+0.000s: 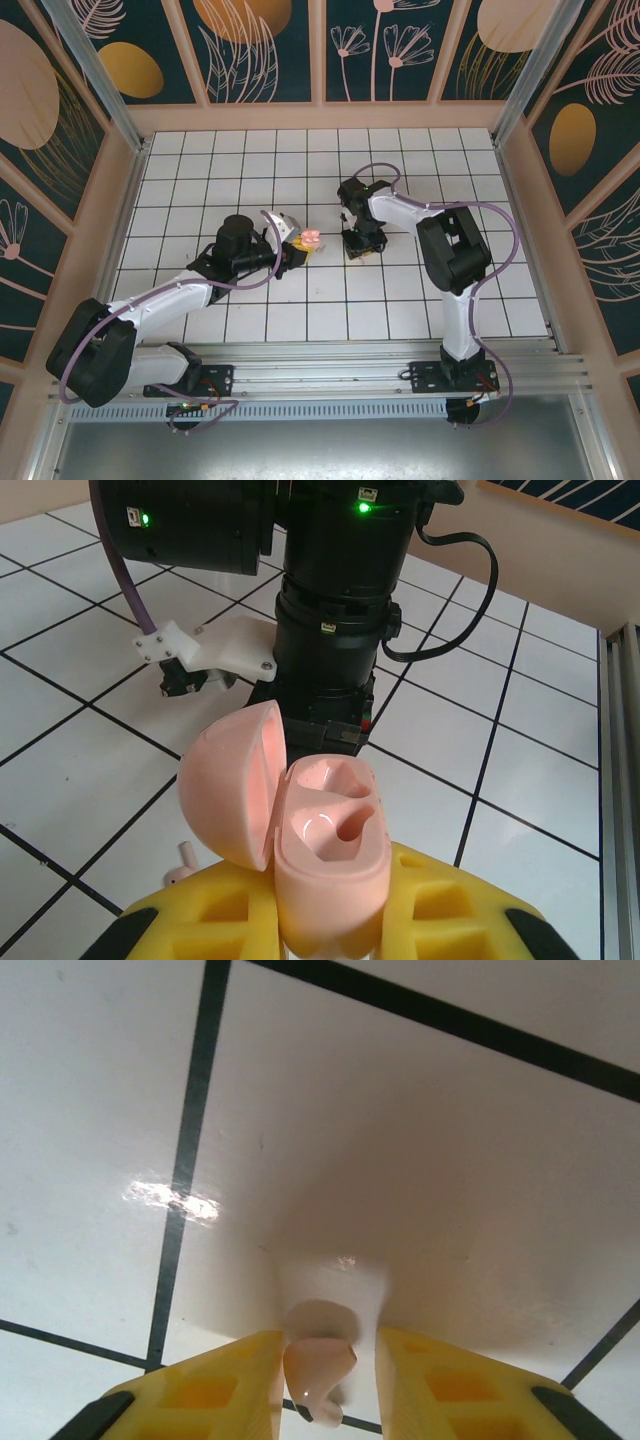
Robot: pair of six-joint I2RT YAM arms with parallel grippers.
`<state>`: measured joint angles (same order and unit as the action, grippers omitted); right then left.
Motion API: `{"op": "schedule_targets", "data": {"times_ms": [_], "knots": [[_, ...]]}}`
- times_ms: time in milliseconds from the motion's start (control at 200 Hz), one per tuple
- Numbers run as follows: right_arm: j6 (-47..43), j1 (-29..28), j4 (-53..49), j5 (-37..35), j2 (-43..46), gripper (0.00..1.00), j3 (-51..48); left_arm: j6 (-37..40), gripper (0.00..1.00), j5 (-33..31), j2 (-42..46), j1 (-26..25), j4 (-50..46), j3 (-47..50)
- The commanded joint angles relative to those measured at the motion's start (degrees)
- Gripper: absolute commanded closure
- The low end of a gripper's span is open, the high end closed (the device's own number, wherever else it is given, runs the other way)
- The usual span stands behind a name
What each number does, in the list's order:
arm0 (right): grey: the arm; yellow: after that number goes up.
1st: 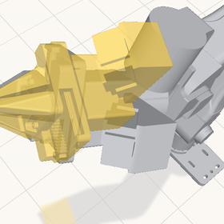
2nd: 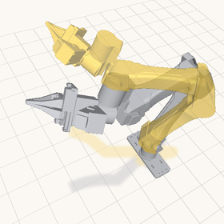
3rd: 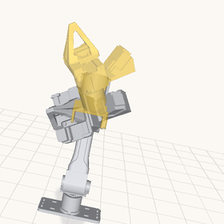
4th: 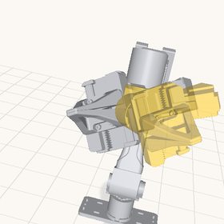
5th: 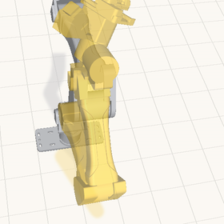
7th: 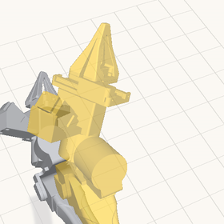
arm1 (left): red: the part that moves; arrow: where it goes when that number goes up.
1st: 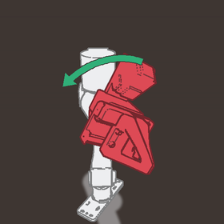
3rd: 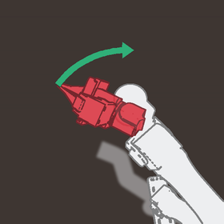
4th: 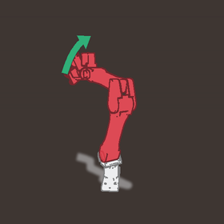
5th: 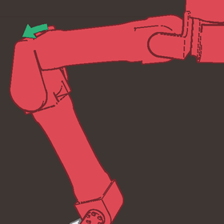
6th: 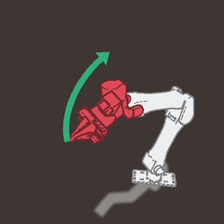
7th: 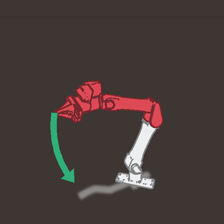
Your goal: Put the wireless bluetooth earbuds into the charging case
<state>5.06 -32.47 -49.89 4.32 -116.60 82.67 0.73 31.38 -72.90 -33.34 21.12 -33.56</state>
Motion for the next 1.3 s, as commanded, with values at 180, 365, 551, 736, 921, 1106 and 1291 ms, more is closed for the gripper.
{"op": "schedule_targets", "data": {"times_ms": [180, 365, 551, 736, 921, 1106, 1291], "knots": [[1.8, -0.7, 0.2, -0.5, 1.2, 0.74, -2.5, -0.6, 0.86, -0.3, 1.3, -0.3, -0.3, -0.6], [3.9, -0.2, 3.6, 0.8, 5.3, 0.78, -4.8, -0.7, 0.87, -0.5, 1.2, -0.2, 0.1, -0.6], [6.7, 0.8, 8.3, 2.7, 9.8, 0.82, -7.4, -0.7, 0.87, -0.8, 1.2, -0.2, 0.4, -0.7], [10.4, 0.8, 13.2, 3.0, 15.4, 0.82, -9.8, -1.2, 0.87, -0.9, 0.8, -0.3, 2.6, -0.2], [17.8, 0.7, 27.4, 6.8, 25.1, 0.82, -15.8, -3.0, 0.89, -0.2, -0.8, -0.3, 8.8, 1.1], [19.7, -2.5, 33.8, 8.4, 33.0, 0.81, -17.3, -1.3, 0.9, -0.1, -1.6, -0.4, 13.5, 2.0], [21.8, -6.1, 36.2, 4.4, 39.7, 0.81, -18.8, 3.2, 0.9, -2.3, -1.4, -1.0, 16.9, 3.2]]}}
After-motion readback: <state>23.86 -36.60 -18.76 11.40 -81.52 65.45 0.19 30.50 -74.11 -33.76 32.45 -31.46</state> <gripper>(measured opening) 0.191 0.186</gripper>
